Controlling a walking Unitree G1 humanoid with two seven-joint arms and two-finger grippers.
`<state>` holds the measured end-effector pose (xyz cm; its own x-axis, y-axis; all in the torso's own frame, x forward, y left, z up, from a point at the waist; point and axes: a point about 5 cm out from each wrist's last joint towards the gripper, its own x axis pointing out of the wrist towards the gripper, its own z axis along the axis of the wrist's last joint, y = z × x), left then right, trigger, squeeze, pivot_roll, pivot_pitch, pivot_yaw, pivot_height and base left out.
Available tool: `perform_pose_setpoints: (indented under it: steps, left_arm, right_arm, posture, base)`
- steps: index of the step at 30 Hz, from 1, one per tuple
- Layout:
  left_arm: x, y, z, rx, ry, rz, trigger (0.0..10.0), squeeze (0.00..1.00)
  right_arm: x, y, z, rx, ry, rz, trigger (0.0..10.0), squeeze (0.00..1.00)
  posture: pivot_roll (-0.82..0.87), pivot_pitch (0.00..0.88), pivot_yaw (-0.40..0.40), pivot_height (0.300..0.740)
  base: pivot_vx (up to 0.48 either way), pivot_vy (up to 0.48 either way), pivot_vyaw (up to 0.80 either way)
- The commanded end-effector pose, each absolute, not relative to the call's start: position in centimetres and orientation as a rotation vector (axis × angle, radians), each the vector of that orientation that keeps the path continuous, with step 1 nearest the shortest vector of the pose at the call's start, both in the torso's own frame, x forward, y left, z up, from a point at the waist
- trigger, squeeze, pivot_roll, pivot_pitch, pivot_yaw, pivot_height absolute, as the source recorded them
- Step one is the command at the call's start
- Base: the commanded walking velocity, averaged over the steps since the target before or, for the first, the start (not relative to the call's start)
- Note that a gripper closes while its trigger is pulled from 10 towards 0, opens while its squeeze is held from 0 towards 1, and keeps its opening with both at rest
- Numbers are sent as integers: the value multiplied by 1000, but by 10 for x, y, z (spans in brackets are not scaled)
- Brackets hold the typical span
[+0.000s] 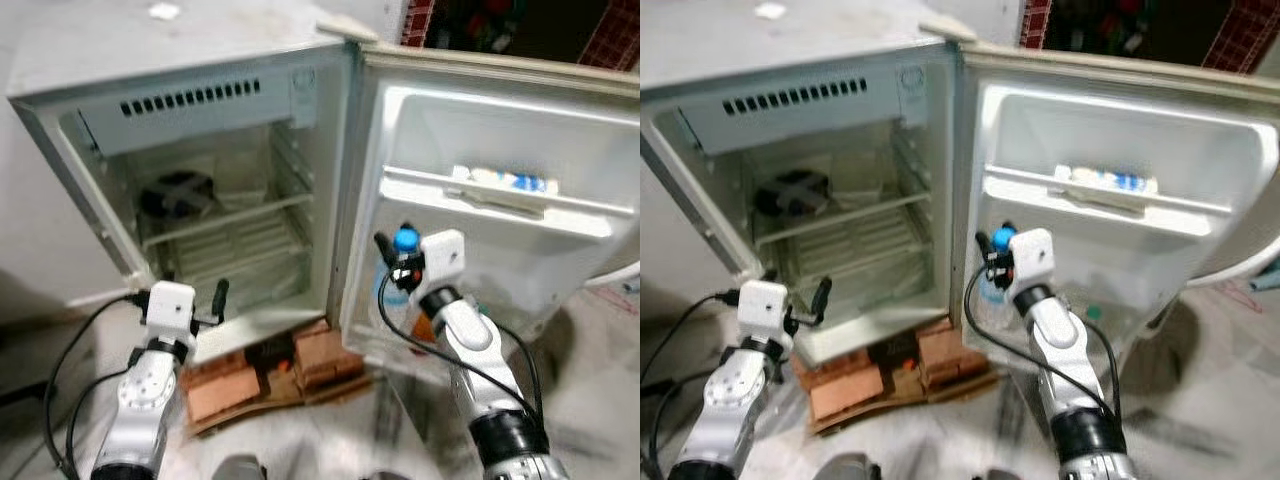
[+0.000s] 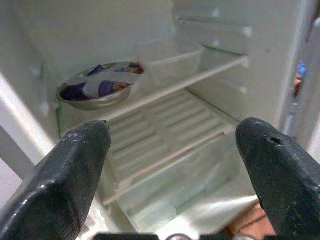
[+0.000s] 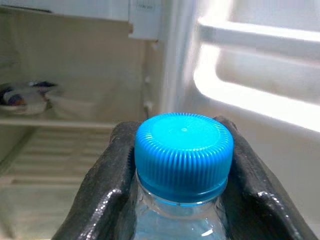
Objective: Restocking fridge
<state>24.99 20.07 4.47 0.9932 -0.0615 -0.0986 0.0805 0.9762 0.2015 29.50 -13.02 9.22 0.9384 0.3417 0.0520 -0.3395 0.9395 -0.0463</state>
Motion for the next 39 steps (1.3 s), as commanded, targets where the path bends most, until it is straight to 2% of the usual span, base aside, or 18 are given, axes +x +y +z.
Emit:
perform_pose_setpoints:
  steps: [1, 7, 22, 39]
  left_arm:
    - [249, 206, 47, 218, 83, -62, 10000, 0]
    - [249, 204, 47, 219, 82, -66, 10000, 0]
    - [249, 203, 46, 209, 80, -71, 10000, 0]
    - [245, 212, 45, 215, 92, -54, 10000, 0]
  right_arm:
    - [297, -120, 100, -34, -97, 378, 10000, 0]
    - [297, -119, 99, -39, -93, 378, 10000, 0]
    - [297, -119, 98, -38, -85, 385, 10000, 0]
    - [296, -115, 97, -8, -85, 403, 10000, 0]
  posture:
    - [101, 0, -43, 740]
    - [100, 0, -44, 740]
    - [96, 1, -45, 740]
    - [102, 4, -40, 740]
  base:
    - [0, 0, 0]
    - [0, -114, 0]
    - [0, -469, 0]
    - [0, 0, 0]
